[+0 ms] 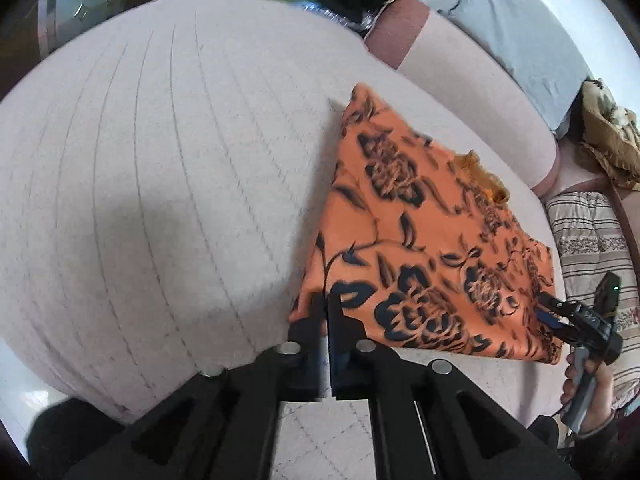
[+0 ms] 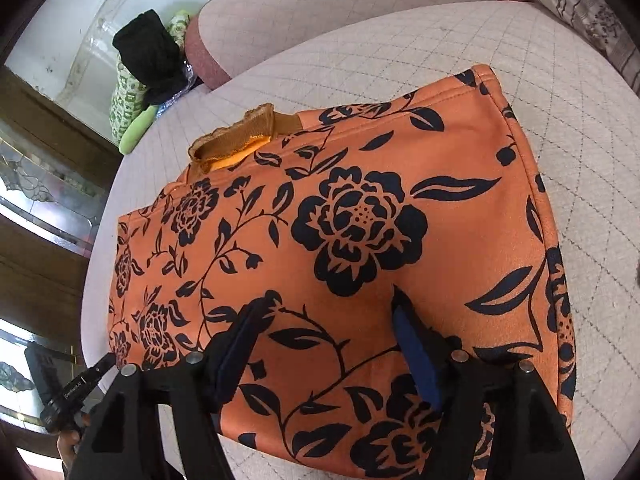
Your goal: Fold small clothes
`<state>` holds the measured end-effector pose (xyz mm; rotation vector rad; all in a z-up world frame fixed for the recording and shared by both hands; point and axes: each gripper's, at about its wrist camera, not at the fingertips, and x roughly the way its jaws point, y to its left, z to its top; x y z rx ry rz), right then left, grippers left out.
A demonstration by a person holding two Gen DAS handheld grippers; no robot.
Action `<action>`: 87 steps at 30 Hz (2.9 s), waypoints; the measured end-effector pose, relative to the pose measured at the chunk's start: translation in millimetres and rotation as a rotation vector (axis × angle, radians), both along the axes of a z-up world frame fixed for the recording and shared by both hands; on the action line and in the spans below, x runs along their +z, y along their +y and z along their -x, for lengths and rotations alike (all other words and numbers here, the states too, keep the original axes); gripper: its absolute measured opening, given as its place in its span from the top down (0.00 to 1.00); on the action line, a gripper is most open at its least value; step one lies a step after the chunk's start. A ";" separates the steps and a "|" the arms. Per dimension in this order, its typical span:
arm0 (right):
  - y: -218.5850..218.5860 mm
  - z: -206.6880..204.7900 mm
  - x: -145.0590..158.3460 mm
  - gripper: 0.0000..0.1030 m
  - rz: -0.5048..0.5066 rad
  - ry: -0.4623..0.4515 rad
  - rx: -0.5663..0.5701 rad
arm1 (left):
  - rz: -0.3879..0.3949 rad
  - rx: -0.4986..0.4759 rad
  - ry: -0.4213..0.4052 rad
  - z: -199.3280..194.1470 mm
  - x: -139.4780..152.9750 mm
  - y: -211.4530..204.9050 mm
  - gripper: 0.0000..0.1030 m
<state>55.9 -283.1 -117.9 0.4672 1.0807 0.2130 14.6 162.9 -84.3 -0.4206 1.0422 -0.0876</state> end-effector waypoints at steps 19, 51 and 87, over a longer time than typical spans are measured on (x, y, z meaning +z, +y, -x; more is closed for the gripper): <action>3.6 -4.7 -3.5 0.21 -0.061 -0.005 0.015 | -0.284 0.000 0.028 -210.5 -20.1 3.2 0.80; -61.3 -71.3 26.7 0.23 -0.167 -0.034 -0.210 | -0.377 -0.143 -0.065 -70.2 0.3 -91.2 0.21; -59.7 127.4 -18.6 0.18 -0.450 -0.017 -0.388 | -0.415 -0.187 -0.040 -20.3 -19.0 -153.3 0.21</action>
